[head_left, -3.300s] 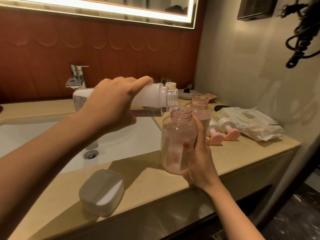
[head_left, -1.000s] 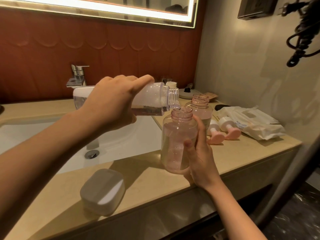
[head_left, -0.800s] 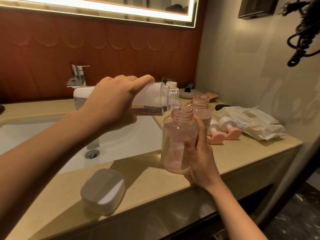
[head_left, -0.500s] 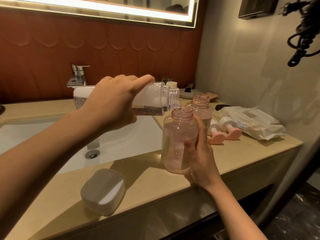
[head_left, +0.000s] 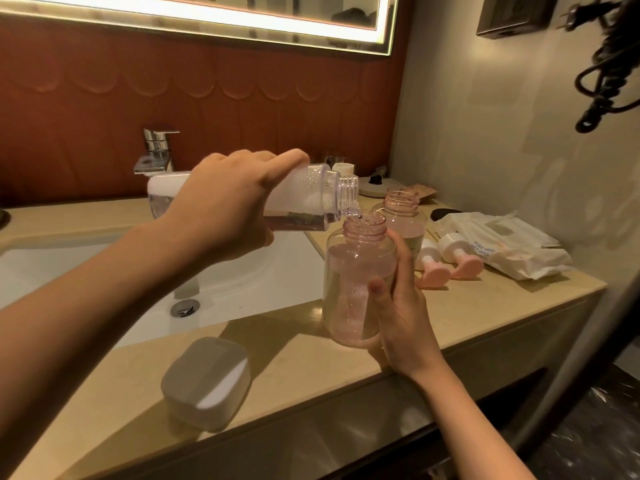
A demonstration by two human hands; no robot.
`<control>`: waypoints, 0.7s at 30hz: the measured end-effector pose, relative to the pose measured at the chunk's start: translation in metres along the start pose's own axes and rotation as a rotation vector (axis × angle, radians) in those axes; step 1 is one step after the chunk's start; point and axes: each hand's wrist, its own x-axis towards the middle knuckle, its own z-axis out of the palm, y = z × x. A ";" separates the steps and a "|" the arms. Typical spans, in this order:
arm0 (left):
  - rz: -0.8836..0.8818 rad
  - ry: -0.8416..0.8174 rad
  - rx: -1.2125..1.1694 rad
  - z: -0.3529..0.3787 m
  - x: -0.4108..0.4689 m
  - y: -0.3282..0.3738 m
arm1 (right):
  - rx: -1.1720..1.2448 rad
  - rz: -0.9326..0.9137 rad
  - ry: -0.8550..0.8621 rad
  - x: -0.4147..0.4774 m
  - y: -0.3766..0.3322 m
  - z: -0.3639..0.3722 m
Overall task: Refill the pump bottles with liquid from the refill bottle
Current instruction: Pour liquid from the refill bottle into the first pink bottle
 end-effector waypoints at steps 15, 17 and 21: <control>-0.001 0.004 -0.006 -0.001 0.001 0.001 | -0.003 -0.006 -0.001 0.000 0.000 0.000; -0.002 0.002 -0.007 -0.001 0.001 0.000 | -0.009 -0.006 0.002 0.000 -0.001 0.000; 0.005 0.005 -0.001 -0.002 0.000 0.000 | -0.013 -0.008 -0.001 0.000 -0.002 -0.001</control>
